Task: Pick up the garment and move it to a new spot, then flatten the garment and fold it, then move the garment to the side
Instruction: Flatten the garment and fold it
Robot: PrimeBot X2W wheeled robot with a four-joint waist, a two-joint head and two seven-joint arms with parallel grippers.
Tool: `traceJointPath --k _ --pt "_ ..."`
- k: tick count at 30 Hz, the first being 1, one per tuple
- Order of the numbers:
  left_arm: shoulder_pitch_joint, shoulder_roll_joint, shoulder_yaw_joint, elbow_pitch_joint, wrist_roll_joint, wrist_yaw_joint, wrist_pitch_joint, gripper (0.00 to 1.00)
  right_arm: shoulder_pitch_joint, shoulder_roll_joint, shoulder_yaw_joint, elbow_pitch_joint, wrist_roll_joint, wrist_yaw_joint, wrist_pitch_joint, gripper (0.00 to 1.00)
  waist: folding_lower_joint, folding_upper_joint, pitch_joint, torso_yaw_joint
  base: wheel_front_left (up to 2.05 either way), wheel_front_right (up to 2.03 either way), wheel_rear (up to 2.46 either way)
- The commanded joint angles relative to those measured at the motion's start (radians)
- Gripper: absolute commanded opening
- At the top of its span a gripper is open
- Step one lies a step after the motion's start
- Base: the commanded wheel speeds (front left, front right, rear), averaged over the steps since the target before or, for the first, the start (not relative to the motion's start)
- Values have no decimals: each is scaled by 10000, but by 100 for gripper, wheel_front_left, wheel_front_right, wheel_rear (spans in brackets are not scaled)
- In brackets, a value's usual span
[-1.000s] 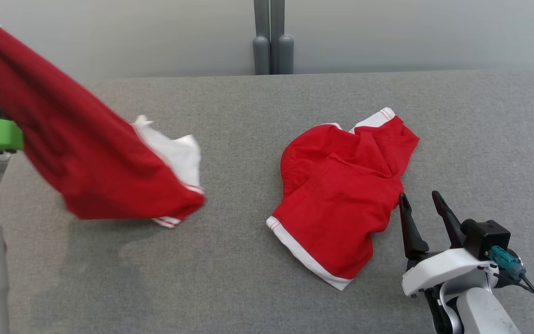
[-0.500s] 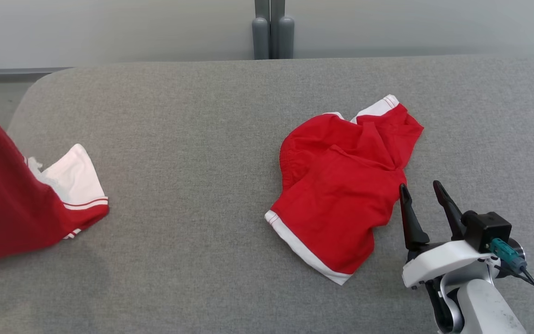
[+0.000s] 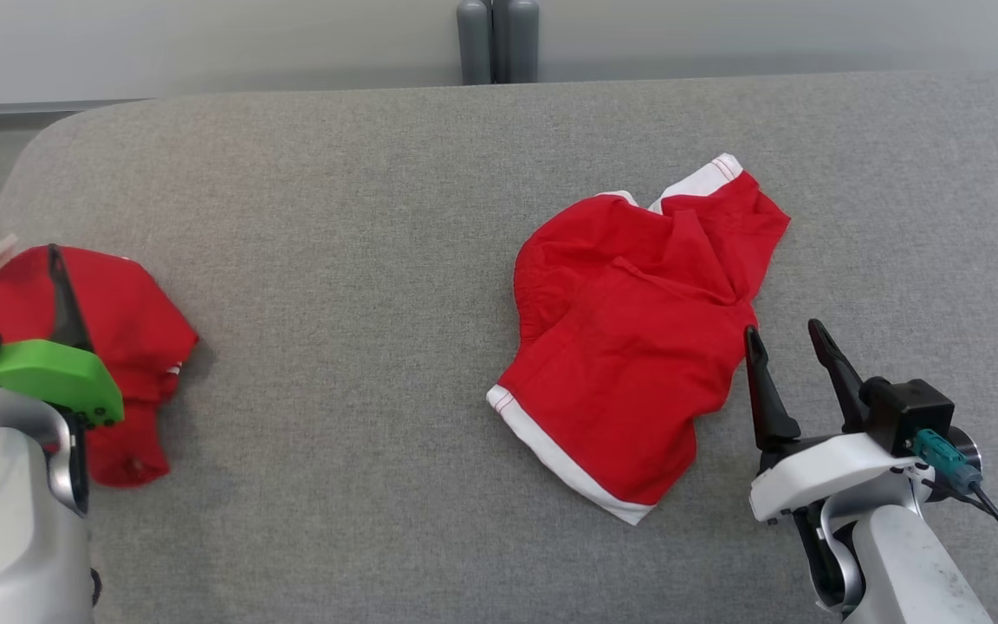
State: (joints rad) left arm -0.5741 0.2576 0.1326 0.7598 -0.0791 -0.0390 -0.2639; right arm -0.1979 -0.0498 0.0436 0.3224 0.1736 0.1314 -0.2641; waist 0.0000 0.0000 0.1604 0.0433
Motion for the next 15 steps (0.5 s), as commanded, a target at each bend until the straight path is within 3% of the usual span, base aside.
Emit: traceJointPath --k 1,15 --pt "268 -140 45 -121 -119 113 -3 100 -135 -22 -10 23 -49 -14 -3 100 0 0 2 6 0 0 0" --pt "1731 -1401 -40 -1769 94 309 -4 100 13 -22 19 8 38 -14 -3 100 0 0 -352 -312 0 0 0"
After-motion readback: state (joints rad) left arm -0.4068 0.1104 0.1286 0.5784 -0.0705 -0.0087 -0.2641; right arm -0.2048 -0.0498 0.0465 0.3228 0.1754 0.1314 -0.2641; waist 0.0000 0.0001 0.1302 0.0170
